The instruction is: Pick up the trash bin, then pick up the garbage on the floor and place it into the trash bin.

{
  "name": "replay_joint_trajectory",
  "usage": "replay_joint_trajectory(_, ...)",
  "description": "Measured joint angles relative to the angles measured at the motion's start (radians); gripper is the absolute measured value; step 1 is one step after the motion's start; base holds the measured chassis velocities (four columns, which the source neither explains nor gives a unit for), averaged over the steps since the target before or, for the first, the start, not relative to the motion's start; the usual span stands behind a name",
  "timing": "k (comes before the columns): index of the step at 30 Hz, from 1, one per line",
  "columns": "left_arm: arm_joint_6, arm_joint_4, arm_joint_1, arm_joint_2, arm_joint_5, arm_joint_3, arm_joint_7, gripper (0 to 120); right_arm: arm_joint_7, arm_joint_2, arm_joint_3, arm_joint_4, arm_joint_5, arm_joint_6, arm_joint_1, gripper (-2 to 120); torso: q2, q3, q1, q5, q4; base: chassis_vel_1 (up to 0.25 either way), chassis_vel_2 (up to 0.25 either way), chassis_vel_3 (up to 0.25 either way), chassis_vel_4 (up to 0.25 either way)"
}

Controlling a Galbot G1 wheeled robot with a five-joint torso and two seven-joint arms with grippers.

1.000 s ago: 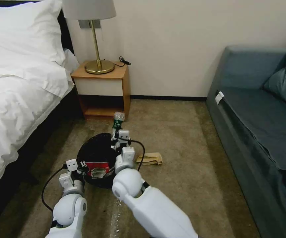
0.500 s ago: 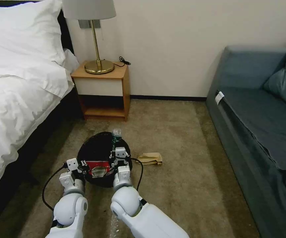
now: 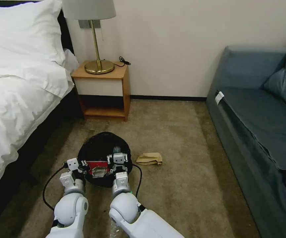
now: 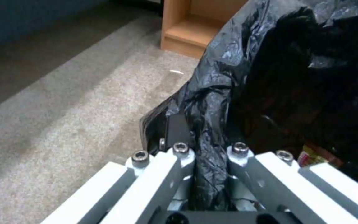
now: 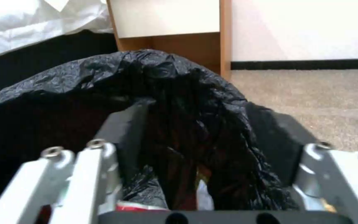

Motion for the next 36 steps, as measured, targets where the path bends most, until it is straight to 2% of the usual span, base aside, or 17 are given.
replay_joint_trajectory(3, 0.000, 0.001, -0.001, 0.000, 0.000, 0.000, 0.000, 3, 0.000, -0.001, 0.001, 0.002, 0.000, -0.002, 0.001, 79, 0.000, 0.000, 0.000, 0.0000, 0.0000, 0.000, 0.000, 0.000, 0.000)
replay_joint_trajectory(4, 0.000, 0.001, -0.001, 0.000, 0.000, 0.000, 0.000, 3, 0.000, -0.001, 0.001, 0.002, 0.000, -0.002, 0.001, 79, 0.000, 0.000, 0.000, 0.0000, 0.0000, 0.000, 0.000, 0.000, 0.000)
replay_joint_trajectory(5, 0.000, 0.001, -0.001, 0.000, 0.000, -0.001, 0.000, 3, 0.000, -0.001, 0.003, 0.005, 0.000, -0.003, 0.004, 86, 0.000, 0.000, 0.000, 0.0000, 0.0000, 0.000, 0.000, 0.000, 0.000)
replay_joint_trajectory(6, 0.000, 0.001, -0.001, 0.000, 0.000, -0.001, 0.000, 3, 0.000, -0.001, 0.003, 0.005, 0.000, -0.003, 0.004, 86, 0.000, 0.000, 0.000, 0.0000, 0.0000, 0.000, 0.000, 0.000, 0.000)
replay_joint_trajectory(8, 0.001, 0.001, -0.002, 0.000, 0.000, -0.001, 0.000, 3, -0.001, -0.001, 0.016, 0.011, 0.000, -0.007, 0.012, 96, 0.000, 0.000, 0.000, 0.0000, 0.0001, 0.000, 0.000, 0.000, 0.000)
replay_joint_trajectory(10, 0.001, 0.001, -0.002, 0.000, 0.000, -0.002, 0.000, 3, -0.001, -0.001, 0.028, 0.017, 0.004, -0.011, 0.020, 99, 0.000, 0.000, 0.000, 0.0000, 0.0000, 0.000, 0.000, 0.000, 0.000)
replay_joint_trajectory(16, 0.001, 0.000, 0.003, 0.002, -0.003, -0.009, 0.000, 3, -0.005, -0.007, 0.076, 0.028, 0.023, -0.022, 0.059, 100, 0.000, 0.000, 0.000, 0.0000, 0.0000, 0.000, 0.000, 0.000, 0.000)
replay_joint_trajectory(23, 0.001, -0.007, 0.008, 0.009, -0.016, -0.033, 0.001, 3, -0.020, -0.055, 0.150, 0.012, 0.058, -0.028, 0.113, 100, 0.000, 0.000, 0.000, 0.0001, 0.0000, 0.000, 0.000, 0.000, 0.000)
replay_joint_trajectory(29, 0.001, -0.012, 0.008, 0.012, -0.027, -0.050, 0.001, 3, -0.032, -0.073, 0.222, -0.051, 0.113, -0.024, 0.139, 100, 0.000, 0.000, 0.000, 0.0001, 0.0000, 0.000, 0.000, 0.000, 0.000)
replay_joint_trajectory(31, 0.001, -0.021, 0.008, 0.012, -0.031, -0.055, 0.002, 3, -0.035, -0.072, 0.255, -0.088, 0.167, -0.029, 0.148, 100, 0.000, 0.000, 0.000, 0.0001, 0.0000, 0.000, 0.000, 0.000, 0.000)
replay_joint_trajectory(36, 0.003, -0.027, 0.010, 0.010, -0.033, -0.061, 0.000, 3, -0.048, -0.062, 0.284, -0.126, 0.190, -0.023, 0.151, 100, 0.000, 0.000, 0.000, 0.0001, 0.0000, 0.000, 0.000, 0.000, 0.000)
